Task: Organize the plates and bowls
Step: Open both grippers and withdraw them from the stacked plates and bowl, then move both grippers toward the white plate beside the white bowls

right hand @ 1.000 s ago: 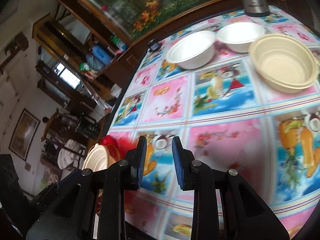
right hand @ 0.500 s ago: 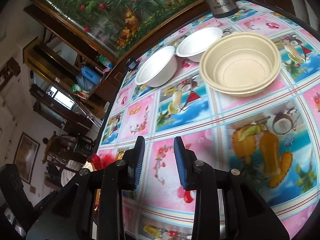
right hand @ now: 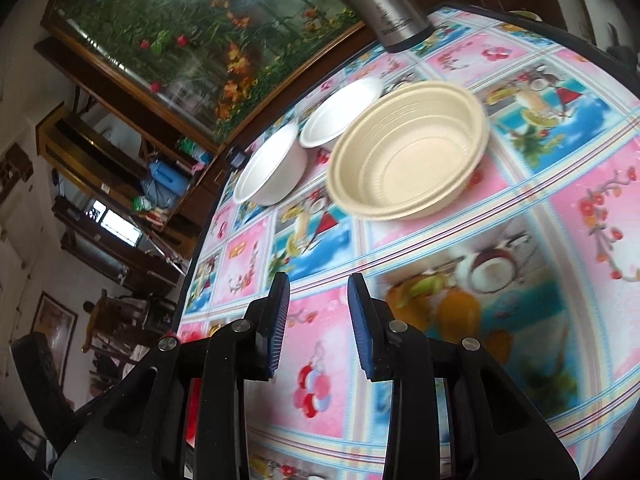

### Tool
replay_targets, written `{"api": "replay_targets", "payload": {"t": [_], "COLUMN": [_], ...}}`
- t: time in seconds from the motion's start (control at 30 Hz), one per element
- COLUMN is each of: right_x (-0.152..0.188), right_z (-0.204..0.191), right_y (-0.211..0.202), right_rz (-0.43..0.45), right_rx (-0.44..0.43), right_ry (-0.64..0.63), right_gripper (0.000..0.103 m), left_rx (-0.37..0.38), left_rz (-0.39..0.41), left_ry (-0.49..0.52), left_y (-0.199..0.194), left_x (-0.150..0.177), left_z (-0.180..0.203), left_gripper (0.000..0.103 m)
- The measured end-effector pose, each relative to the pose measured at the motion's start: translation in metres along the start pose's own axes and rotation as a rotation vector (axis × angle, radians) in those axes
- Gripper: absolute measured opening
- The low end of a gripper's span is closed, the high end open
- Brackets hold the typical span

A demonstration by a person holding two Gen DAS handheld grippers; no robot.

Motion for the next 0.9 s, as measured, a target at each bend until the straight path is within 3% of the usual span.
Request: {"api": "replay_targets", "payload": {"t": [0.3,0.53,0.7,0.9], "right_x": [-0.024,-0.036,-0.043,-0.06], "right_z": [0.064,0.101,0.092,0.055], "right_y": [-0.018,-0.032,-0.032,-0.018], "right_rz": [0.05,0.074,0.068,0.046], "right_rx": [0.067,0.105,0.105,0.031], "right_ry": [0.1,0.17,0.153,0.103], "right_gripper": [0.03,0.03,0.03,0.03], "left_rx": [0.034,0.061,0.07,0.068], "left_rz": [-0.079,-0.09,-0.056,-0.022], "left_ry": [0.043,0.073,0.003,-0.12], "left_y": [0.033,0.052,0.058,0.068], "left_x": [0.0,-0.016,-0.041,-0.072], "left_z": [0.029,0.05,0.038,0.011], "left_gripper": [0.061,0.061,0.061,0.061]}}
Point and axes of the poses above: each gripper's, at about its wrist camera, not at the fingertips, and y roughly the way its jaws point, z to its right, x to its underside, the point moved 8 cm from there along y, roughly the way its jaws point, and after that the axes turned 12 degrees about x, right-handed, at the moved point
